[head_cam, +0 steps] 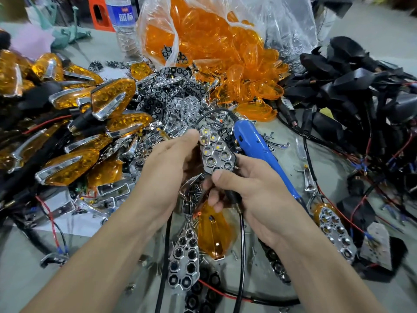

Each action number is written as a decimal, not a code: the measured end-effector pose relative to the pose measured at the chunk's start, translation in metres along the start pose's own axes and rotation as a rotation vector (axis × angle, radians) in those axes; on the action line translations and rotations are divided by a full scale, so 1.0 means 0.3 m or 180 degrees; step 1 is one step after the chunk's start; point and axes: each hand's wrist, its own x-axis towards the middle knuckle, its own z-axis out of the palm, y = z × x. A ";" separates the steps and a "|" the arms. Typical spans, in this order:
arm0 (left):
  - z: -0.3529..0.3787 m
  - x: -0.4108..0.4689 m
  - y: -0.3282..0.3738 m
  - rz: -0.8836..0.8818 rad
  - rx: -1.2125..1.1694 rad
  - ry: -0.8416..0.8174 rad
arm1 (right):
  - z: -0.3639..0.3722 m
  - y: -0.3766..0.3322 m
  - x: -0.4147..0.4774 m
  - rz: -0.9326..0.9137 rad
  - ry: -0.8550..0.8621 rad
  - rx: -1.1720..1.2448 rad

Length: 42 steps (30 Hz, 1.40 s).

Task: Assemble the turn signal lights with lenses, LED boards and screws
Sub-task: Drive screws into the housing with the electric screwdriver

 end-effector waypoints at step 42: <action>0.044 -0.046 0.002 0.1567 0.2664 0.1329 | 0.015 0.082 0.024 -0.0532 0.1014 -0.1562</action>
